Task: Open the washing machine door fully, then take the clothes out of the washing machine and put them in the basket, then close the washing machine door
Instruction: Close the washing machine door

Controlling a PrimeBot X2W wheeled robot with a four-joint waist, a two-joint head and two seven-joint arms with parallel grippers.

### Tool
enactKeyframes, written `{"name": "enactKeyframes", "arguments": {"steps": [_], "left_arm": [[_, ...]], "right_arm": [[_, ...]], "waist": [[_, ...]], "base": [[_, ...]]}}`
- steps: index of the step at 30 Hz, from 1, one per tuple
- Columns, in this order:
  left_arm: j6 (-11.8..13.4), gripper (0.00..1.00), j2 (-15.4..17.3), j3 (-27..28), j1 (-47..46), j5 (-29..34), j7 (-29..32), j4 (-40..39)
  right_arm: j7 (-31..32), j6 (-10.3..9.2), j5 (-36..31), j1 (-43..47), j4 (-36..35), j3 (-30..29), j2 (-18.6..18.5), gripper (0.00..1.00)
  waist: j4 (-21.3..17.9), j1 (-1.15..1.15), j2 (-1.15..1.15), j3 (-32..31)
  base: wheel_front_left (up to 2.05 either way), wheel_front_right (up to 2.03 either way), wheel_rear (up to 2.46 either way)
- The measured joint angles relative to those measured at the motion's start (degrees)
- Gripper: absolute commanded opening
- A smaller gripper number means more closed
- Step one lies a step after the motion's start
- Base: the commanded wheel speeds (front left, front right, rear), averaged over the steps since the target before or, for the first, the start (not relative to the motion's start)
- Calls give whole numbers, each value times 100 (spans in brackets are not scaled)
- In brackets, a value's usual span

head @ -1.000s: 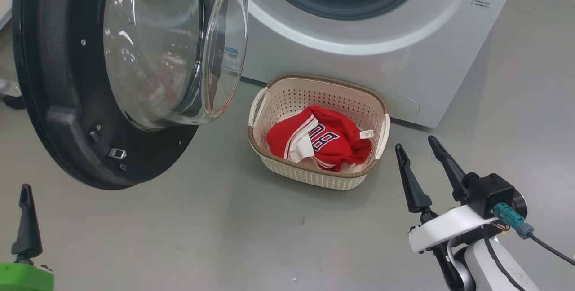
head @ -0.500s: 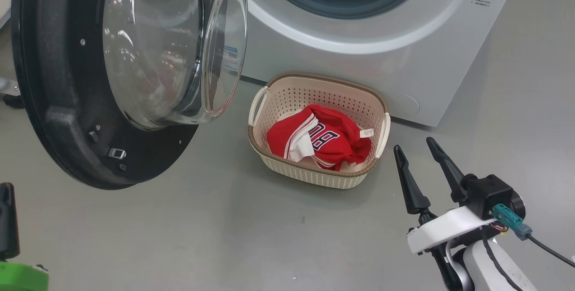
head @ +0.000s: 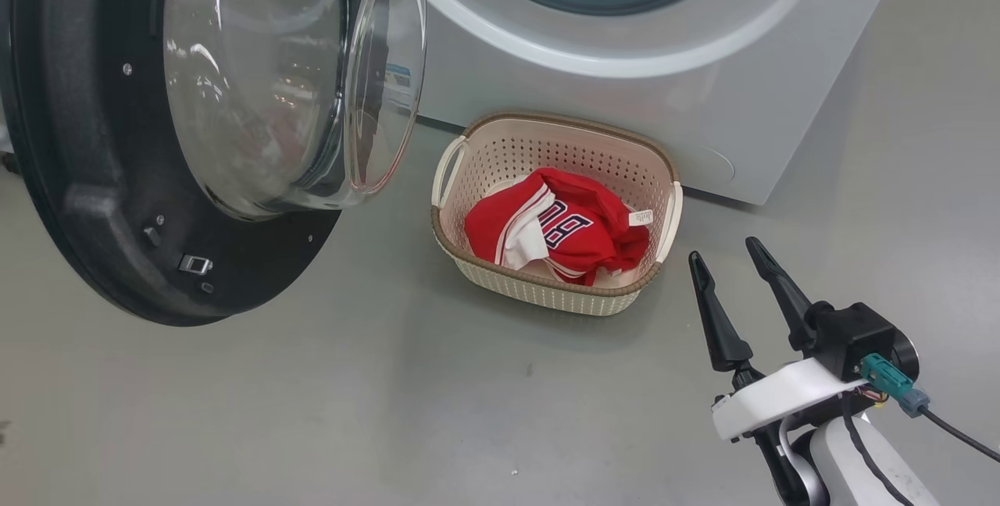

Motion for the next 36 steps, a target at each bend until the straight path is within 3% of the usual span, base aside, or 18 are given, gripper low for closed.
{"name": "enactKeyframes", "arguments": {"steps": [5,6,7,9,16,22,36], "left_arm": [[0,0,-355,409,-339,-1630,866,197],[0,0,-355,409,-339,-1630,866,197],[1,0,-455,695,-481,-2180,1145,352],[18,0,-481,833,-556,-2414,1271,432],[809,0,-719,1464,-1183,-4006,2239,811],[1480,0,-727,1735,-1415,-4708,2914,1054],[1494,0,-558,1435,-1554,-5133,3952,1316]], "right_arm": [[0,-1,0,-1,2,-1,-25,100],[0,-1,0,-1,2,-1,-25,100],[0,-1,0,-3,1,-2,-26,100],[0,0,0,-3,1,-1,-27,100],[0,-1,-1,-8,1,4,-30,100],[0,0,-1,-23,0,25,-35,100],[0,0,-1,-31,0,18,-41,100]], "waist": [[-1,0,0,32],[-1,0,0,32],[-4,0,0,46],[-6,0,0,54],[-35,0,0,111],[-86,0,0,166],[-166,0,0,223]], "base": [[0,0,0],[0,0,0],[0,0,0],[0,0,0],[0,0,0],[0,0,0],[0,0,0]]}}
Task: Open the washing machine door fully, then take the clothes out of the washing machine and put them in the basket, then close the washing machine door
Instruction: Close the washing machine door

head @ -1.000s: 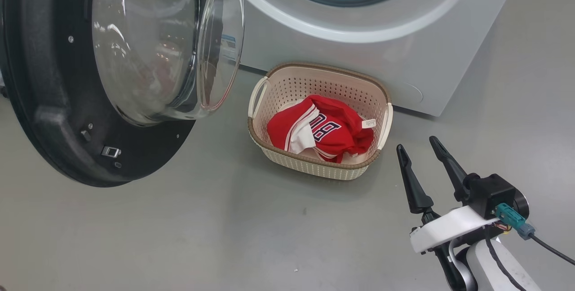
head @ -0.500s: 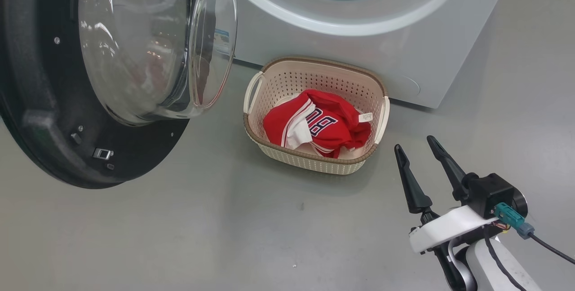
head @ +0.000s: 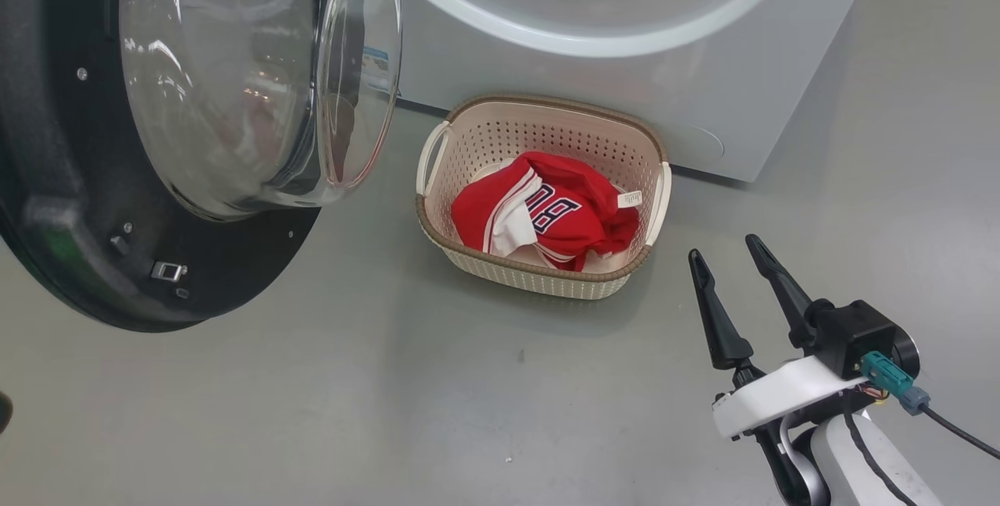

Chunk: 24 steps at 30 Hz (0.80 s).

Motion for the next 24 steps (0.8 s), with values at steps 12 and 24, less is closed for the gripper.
{"name": "enactKeyframes", "arguments": {"steps": [12,24], "left_arm": [[0,0,40,-528,3,-268,724,166],[0,0,152,-826,160,-455,1287,-165]], "right_arm": [[0,0,0,-8,1,-2,9,100],[0,0,1,-52,55,3,98,100]], "waist": [[-35,0,0,-4],[-146,0,0,-131]], "base": [[0,0,0],[0,0,0]]}}
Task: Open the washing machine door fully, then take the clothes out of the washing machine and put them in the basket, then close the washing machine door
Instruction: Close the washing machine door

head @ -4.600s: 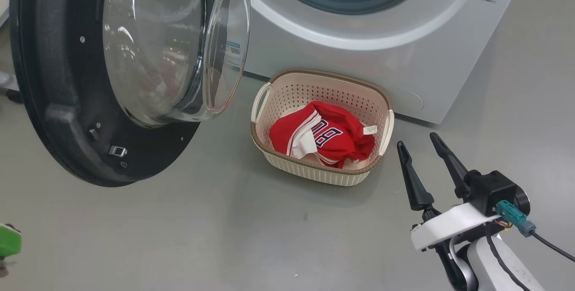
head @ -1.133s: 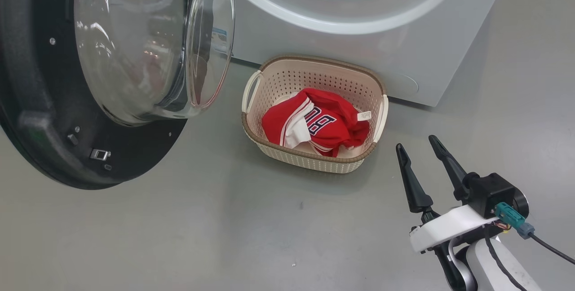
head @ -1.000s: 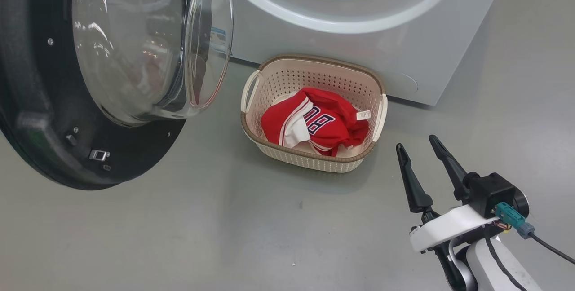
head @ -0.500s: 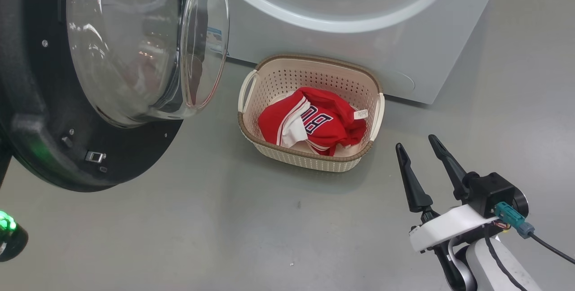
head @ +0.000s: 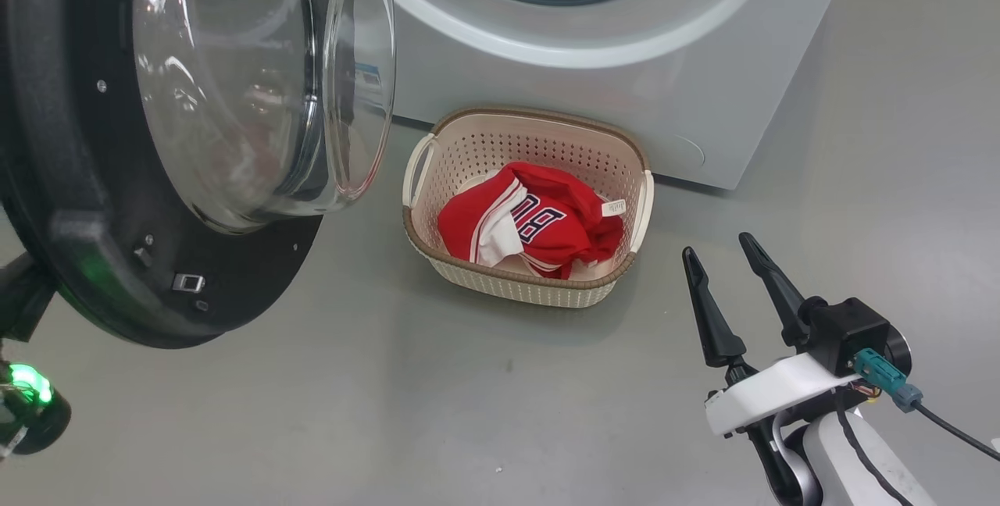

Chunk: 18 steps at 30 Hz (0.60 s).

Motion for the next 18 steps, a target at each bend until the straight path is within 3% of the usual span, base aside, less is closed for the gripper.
{"name": "enactKeyframes", "arguments": {"steps": [18], "left_arm": [[0,0,-71,-608,449,-207,383,-700]], "right_arm": [[0,-1,0,-1,32,-102,43,100]], "waist": [[-399,0,0,-168]], "base": [[0,0,0]]}}
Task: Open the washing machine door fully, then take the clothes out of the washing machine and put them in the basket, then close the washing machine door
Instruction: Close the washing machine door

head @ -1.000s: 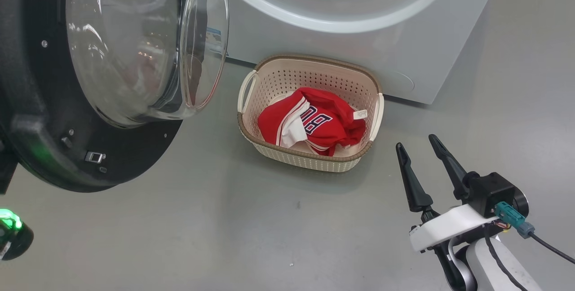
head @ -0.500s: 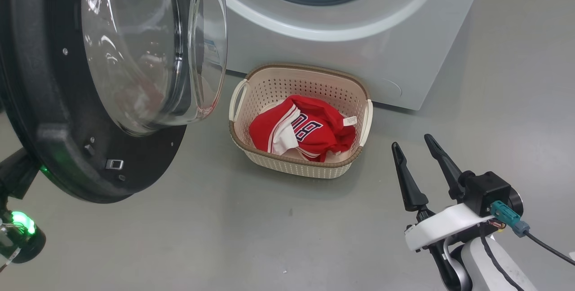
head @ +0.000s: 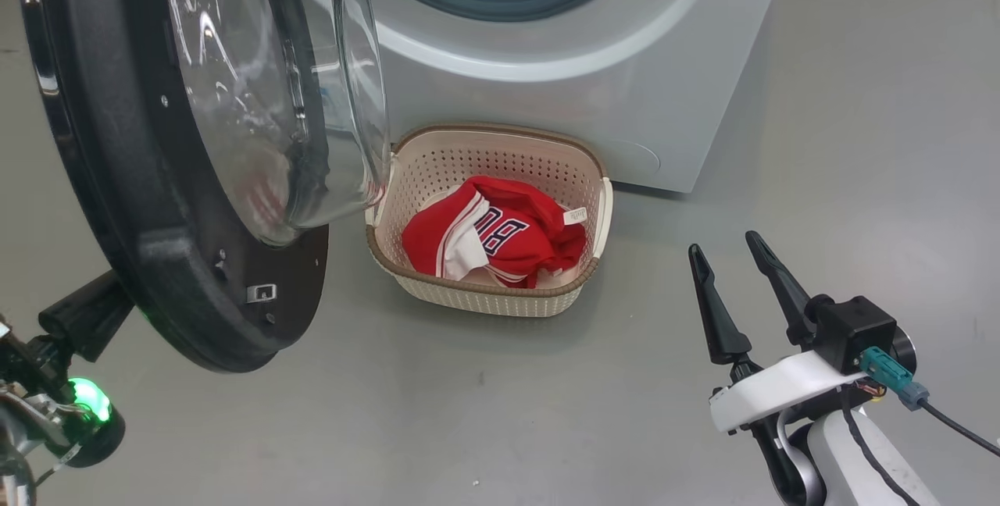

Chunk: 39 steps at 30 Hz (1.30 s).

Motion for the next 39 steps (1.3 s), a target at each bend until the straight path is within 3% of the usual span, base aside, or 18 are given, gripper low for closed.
{"name": "enactKeyframes", "arguments": {"steps": [22,39], "left_arm": [[0,0,-556,-541,175,-355,-290,-576],[0,0,-1160,-621,137,-690,-1133,-456]], "right_arm": [[0,-66,1,-17,14,-389,8,100],[0,-66,1,-19,11,-458,46,100]], "waist": [[-920,0,0,53],[-1641,0,0,131]], "base": [[0,0,0],[0,0,0]]}}
